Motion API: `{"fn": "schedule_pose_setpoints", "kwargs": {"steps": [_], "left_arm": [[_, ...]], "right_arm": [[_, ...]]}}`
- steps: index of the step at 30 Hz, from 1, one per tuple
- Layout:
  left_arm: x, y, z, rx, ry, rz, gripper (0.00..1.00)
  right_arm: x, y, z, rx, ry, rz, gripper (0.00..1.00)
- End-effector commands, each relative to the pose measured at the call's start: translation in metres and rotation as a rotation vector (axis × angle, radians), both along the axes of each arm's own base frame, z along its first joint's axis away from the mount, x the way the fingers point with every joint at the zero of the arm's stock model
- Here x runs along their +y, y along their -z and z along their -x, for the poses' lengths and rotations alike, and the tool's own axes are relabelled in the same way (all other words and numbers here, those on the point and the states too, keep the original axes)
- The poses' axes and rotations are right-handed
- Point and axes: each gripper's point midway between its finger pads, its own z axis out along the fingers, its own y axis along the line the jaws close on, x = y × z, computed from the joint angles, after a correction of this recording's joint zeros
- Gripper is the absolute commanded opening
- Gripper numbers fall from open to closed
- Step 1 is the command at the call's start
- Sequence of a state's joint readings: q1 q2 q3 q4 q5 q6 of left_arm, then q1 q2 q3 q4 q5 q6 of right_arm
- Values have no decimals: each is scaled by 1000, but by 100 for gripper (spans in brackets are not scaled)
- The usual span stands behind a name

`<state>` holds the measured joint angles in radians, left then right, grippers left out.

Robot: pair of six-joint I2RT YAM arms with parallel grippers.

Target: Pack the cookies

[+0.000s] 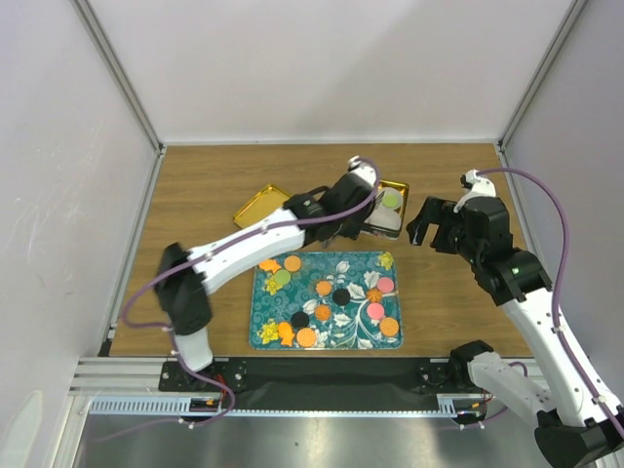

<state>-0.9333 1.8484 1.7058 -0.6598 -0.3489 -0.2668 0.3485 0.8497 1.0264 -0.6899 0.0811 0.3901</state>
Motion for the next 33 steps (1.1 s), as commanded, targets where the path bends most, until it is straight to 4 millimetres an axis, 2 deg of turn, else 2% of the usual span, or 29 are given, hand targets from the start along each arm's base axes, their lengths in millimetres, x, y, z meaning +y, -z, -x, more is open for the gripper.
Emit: {"fn": "schedule_pose_setpoints", "kwargs": {"steps": [1,2,3,4,6,7,9,10,12,13,14,16,19,23,33], "left_arm": [[26,-15,41,-2,-41,47,49],[32,-12,49,5,-43,39,49],[38,-23,64,-4,-38,72,49],[51,-6,75,13,-43,27,50],[61,-3,96,14,-39,25,50],[76,2,108,25,-38,8,50],[85,9,125,39,-42,0,51],[100,15,135,52,-48,-22,51],[110,21,148,72,-59,-26,52],[121,33,155,94,-66,-56,53],[125,31,159,96,-69,-42,53],[132,44,170,124,-63,-49,53],[137,51,180,147,-63,-40,53],[134,53,191,164,-30,-25,55],[129,59,197,173,-9,-42,56]], "right_arm": [[8,-3,-15,-35,-16,-22,100],[9,-2,-17,-33,-18,-25,100],[11,-2,-20,-38,-21,-33,100],[13,2,-21,-25,-29,-35,100],[15,6,-24,-19,-34,-37,100],[16,6,-26,-22,-38,-42,100],[17,11,-28,-14,-39,-42,100],[18,12,-29,-11,-40,-43,100],[19,17,-31,-1,-41,-44,100],[19,19,-32,1,-38,-45,99],[19,21,-32,6,-38,-44,100],[20,23,-32,8,-40,-45,100],[20,26,-32,15,-38,-46,100],[20,30,-31,24,-37,-44,100],[18,31,-28,28,-38,-39,100]]}}
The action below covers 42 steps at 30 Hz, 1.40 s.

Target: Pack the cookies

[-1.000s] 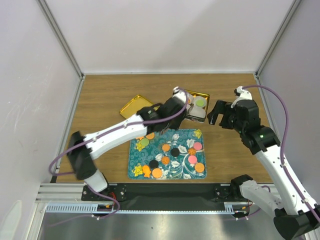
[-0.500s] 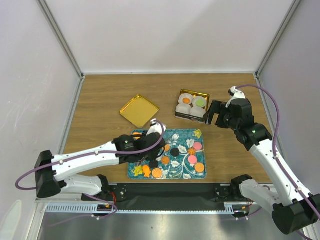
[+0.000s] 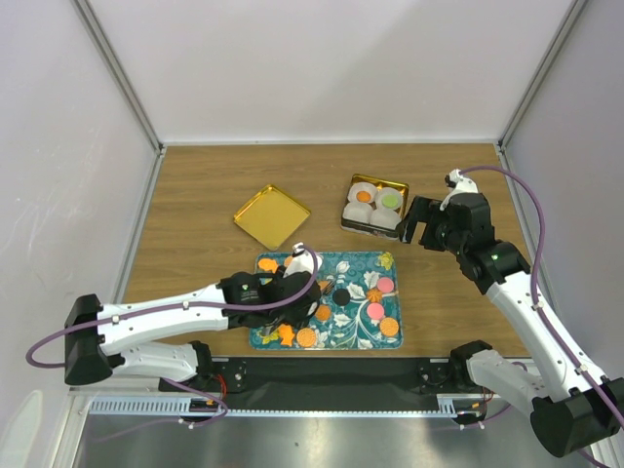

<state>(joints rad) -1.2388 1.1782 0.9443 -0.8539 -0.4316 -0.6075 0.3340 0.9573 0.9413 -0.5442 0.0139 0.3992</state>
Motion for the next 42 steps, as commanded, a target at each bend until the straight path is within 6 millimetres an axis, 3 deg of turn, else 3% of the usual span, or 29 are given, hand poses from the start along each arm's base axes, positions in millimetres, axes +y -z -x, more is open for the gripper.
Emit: {"fn": "schedule_pose_setpoints", "kwargs": {"steps": [1,8,21,42], "left_arm": [[-6,0,1,-1,-12,25,56],[-13,5,5,7,7,15,56],[-9,18,6,7,-24,-19,55],[-14,18,4,1,-15,-23,52]], "right_arm": [[0,-7,-2,-31,1,-15,100],[-1,-7,1,-33,3,-15,100],[-1,-1,3,-26,4,-16,100],[-1,2,3,-24,6,-18,100]]}}
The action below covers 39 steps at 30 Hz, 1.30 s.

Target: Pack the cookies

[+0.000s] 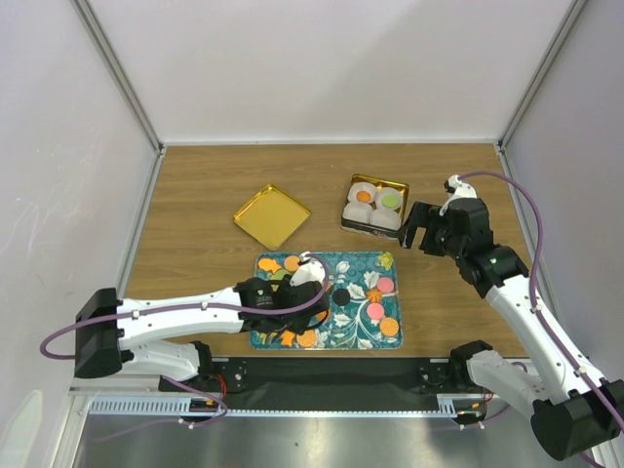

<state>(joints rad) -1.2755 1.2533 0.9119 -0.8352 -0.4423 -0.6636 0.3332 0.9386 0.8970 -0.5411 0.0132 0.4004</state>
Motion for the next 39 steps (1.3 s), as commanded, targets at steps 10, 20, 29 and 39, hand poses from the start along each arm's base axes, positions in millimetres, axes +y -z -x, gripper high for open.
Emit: {"fn": "schedule_pose_setpoints", "kwargs": {"steps": [10,20,29,39], "left_arm": [[-17,-27,-19,-93,-3,23,45],[-53,-96,-78,-224,-14,120,43],[-92,-118,-164,-302,-55,90,43],[-120,-85,-213,-278,-52,-6,43]], "right_arm": [[0,-14,-3,-50,4,-24,100],[-2,-22,-3,-64,7,-22,100],[-3,-28,1,-68,5,-24,100],[-7,-36,7,-73,5,-13,100]]}}
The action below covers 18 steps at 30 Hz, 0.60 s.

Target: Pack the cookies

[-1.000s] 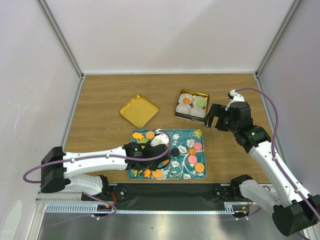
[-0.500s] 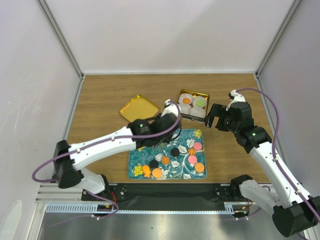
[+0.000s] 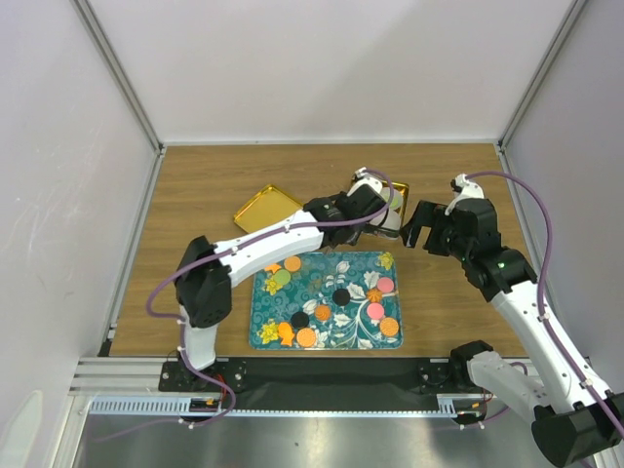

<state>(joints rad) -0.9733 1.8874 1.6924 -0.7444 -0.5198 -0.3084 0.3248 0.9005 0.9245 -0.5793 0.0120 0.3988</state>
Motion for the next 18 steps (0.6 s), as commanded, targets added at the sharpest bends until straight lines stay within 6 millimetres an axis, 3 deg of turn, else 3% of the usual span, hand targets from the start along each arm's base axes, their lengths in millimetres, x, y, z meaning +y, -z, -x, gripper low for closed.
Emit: {"fn": "schedule_pose_setpoints", "kwargs": {"steps": [1,18], "left_arm": [[-9,-20,-17,-50,16,20,44],[-13,16,-30,-10,24,-33,47]], "right_arm": [[-3,-21,1,-45,2,-5,100],[-4,-15,3,-35,1,0,100]]}}
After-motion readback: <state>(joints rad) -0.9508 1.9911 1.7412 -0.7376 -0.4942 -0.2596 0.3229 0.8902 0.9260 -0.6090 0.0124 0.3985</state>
